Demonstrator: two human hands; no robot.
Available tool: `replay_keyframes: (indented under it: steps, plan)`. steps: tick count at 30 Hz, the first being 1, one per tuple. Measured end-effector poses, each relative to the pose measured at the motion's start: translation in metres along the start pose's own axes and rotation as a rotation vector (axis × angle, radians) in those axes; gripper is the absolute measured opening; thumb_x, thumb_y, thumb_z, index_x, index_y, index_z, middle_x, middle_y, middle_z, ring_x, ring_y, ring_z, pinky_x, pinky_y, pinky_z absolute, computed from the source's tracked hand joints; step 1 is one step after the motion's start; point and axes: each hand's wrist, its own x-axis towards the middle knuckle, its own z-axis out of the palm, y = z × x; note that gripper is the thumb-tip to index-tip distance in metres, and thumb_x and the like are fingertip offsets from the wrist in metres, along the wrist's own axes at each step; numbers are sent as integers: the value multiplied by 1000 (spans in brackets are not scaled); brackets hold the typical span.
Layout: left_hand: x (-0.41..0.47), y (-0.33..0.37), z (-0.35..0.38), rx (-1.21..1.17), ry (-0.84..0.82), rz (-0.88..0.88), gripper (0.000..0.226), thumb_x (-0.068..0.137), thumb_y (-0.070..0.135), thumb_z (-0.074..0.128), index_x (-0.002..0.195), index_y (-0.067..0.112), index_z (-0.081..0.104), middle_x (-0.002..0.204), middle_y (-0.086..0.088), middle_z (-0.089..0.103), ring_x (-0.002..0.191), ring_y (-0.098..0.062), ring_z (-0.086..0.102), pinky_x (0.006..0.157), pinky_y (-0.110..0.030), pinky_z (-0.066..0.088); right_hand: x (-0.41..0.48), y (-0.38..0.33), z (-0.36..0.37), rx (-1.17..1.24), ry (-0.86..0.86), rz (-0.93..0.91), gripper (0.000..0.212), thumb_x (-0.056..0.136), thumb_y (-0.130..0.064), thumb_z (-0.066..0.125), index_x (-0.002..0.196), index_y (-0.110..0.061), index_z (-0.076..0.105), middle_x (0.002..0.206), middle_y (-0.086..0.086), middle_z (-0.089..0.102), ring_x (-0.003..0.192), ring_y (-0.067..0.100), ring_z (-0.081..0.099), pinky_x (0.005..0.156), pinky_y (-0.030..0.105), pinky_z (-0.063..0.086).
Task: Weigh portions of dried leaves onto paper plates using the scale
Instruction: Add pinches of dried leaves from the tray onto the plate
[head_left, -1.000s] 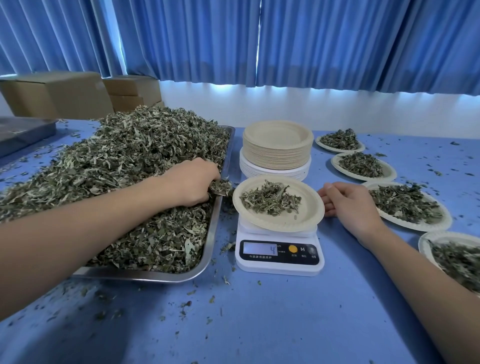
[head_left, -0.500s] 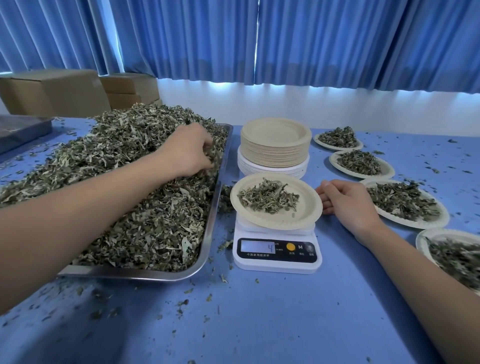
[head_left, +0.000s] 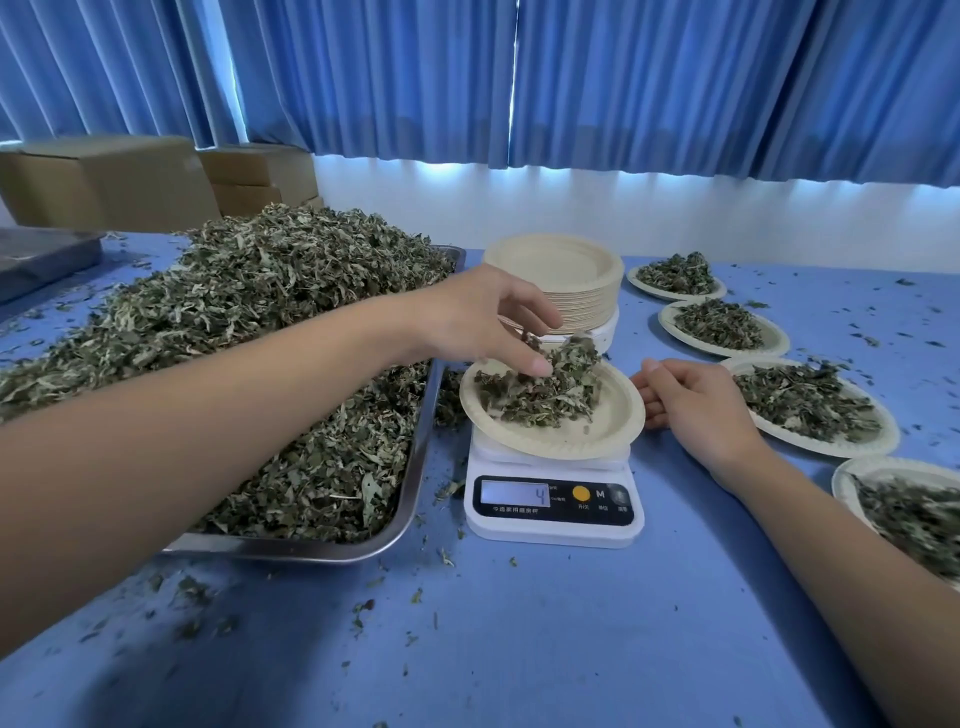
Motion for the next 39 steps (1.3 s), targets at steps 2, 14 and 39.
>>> replay_keyframes:
  steps: [2,14,39]
  plan:
    - [-3,-7,-10,-43,-18,-22,46,72,19,87,113,31,70,115,12,70,104,-5,68,101,-35,50,0,0,0,-2,2,-4,36,104,-31,54,88,-8,77,75,10,76,60,14,68,64,29,57]
    - [-25,-61,-47,663,-41,-356,60,72,34,86,126,24,61,124,-1,59,107,-22,58,88,-28,44,0,1,0,2,2,-7,36,104,-32,54,88,-9,77,74,7,76,60,12,67,63,28,54]
    - [-30,-38,-40,880,152,-334,14,79,15,81,83,23,69,79,5,67,72,-13,62,55,-27,40,-1,0,-1,13,-10,-16,36,104,-30,53,87,-9,76,74,9,76,60,14,67,62,26,55]
